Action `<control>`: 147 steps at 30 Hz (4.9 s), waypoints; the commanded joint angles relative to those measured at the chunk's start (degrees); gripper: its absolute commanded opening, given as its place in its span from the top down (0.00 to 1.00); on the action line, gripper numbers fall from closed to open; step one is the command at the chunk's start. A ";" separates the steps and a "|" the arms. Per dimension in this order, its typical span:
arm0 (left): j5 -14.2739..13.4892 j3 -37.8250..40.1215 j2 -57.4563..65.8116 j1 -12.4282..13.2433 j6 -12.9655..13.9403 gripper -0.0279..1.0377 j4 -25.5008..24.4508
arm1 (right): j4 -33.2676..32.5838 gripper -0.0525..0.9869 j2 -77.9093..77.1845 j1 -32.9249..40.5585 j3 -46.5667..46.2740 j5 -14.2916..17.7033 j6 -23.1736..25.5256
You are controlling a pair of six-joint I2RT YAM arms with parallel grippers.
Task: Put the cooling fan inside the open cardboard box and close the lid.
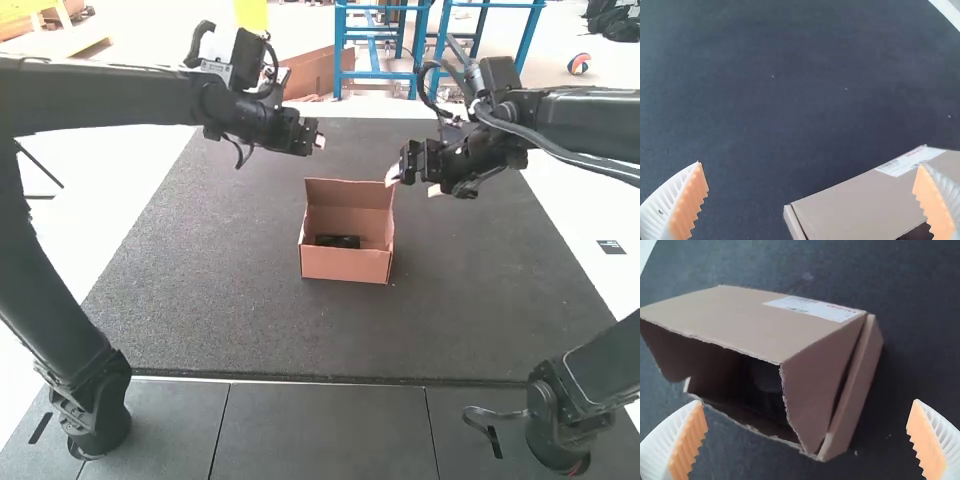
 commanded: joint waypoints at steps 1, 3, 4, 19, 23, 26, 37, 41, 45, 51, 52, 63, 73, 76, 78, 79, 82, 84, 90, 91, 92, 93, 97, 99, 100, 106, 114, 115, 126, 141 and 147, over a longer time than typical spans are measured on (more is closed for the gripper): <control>-0.78 3.47 2.13 -1.88 0.56 0.06 0.50 | 0.62 0.06 -2.96 -2.52 1.17 1.53 0.25; -0.87 4.70 3.62 -2.58 0.56 0.06 0.50 | 1.41 0.06 -4.10 -4.02 0.99 4.43 -0.45; -1.04 5.23 4.32 -2.85 0.56 0.06 0.50 | 2.11 0.06 -4.37 -4.63 0.90 6.54 -0.80; -2.89 6.46 9.51 -4.87 0.91 0.06 -7.77 | 2.20 0.07 -4.90 -13.60 2.13 13.83 -5.99; -2.71 5.58 9.33 -5.57 1.00 0.06 -11.99 | 0.97 0.07 -4.90 -13.86 2.22 12.43 -5.99; -2.63 3.91 8.72 -5.92 1.00 0.06 -13.04 | 0.36 0.07 -4.90 -13.95 2.22 10.76 -5.90; -3.51 -9.98 8.54 -6.80 4.69 0.06 0.58 | -2.63 0.07 -5.16 -13.95 2.04 6.89 -5.55; -4.03 -10.33 8.37 -6.28 5.30 0.06 1.81 | -2.98 0.07 -5.07 -13.86 2.04 6.71 -5.55; -3.94 -2.51 2.21 -4.78 2.49 0.06 -0.56 | -2.90 0.07 -5.07 -13.77 2.40 6.45 -5.55; -2.19 6.02 -7.45 -1.44 -0.14 0.06 -2.67 | -2.02 0.07 -5.77 -13.69 2.31 4.96 -5.46; -2.27 5.05 -8.33 -0.83 0.73 0.06 -3.02 | -0.96 0.07 -6.04 -13.60 2.22 4.78 -5.55; -1.04 -17.54 -26.09 3.39 10.14 0.06 20.53 | 15.12 0.07 -14.74 -13.51 -4.28 2.85 -6.51; -13.79 -34.41 -37.42 5.15 4.78 0.06 33.37 | 12.92 0.07 -21.33 -13.69 -12.90 3.11 -10.03; -13.61 -40.21 -42.61 6.64 4.78 0.06 35.83 | 16.00 0.07 -26.43 -13.60 -18.52 6.01 -12.14; -13.79 -44.17 -46.39 7.52 4.69 0.06 38.11 | 20.75 0.07 -30.56 -13.60 -22.56 7.15 -12.93; -13.70 -45.93 -48.50 7.70 4.69 0.07 38.82 | 22.68 0.07 -32.41 -13.60 -24.23 7.51 -12.93; -13.96 -50.58 -53.86 8.23 4.60 0.07 40.66 | 26.90 0.07 -37.85 -13.60 -29.24 9.09 -12.93; -14.32 -53.22 -56.41 8.14 4.60 0.07 42.42 | 29.18 0.07 -41.37 -13.42 -32.15 10.41 -12.84; -14.32 -59.46 -61.77 8.23 4.69 0.07 43.12 | 36.30 0.07 -47.17 -12.10 -39.44 14.36 -12.84; -14.32 -60.34 -62.56 8.23 4.69 0.07 43.12 | 37.18 0.07 -48.14 -11.84 -40.49 14.71 -12.84; -14.32 -61.22 -63.44 8.23 4.69 0.07 43.21 | 37.36 0.07 -49.19 -11.75 -41.37 14.71 -12.84; -14.32 -62.10 -64.23 8.23 4.78 0.07 43.56 | 37.89 0.07 -50.51 -11.58 -42.43 14.71 -12.84; -14.23 -65.53 -68.36 8.23 4.78 0.07 44.62 | 38.68 0.07 -56.22 -11.67 -46.21 14.80 -12.93; -14.23 -67.28 -70.82 8.05 4.87 0.07 44.62 | 38.85 0.07 -59.21 -11.58 -48.05 15.06 -12.93; -14.23 -68.16 -72.32 7.96 4.95 0.07 44.70 | 39.47 0.07 -60.88 -11.67 -49.02 15.06 -13.02; -13.96 -72.20 -85.50 7.79 5.48 0.07 35.04 | 37.62 0.07 -73.01 -11.58 -54.38 15.06 -14.95; -14.05 -72.20 -88.05 9.02 4.07 0.07 23.43 | 38.41 0.07 -77.67 -11.93 -59.92 18.49 -16.09; -14.05 -72.29 -88.23 9.46 2.67 0.07 21.94 | 38.15 0.07 -77.67 -12.02 -60.18 18.14 -16.09; -14.14 -72.29 -88.31 14.12 -1.99 0.07 16.40 | 25.58 0.07 -77.76 -12.37 -60.45 17.70 -15.04; -14.32 -72.20 -88.31 16.22 -0.41 0.07 15.70 | 25.32 0.07 -77.76 -12.63 -60.45 17.44 -14.25; -14.49 -72.20 -88.31 16.05 -0.32 0.07 14.38 | 25.32 0.07 -77.76 -12.72 -60.36 17.44 -14.25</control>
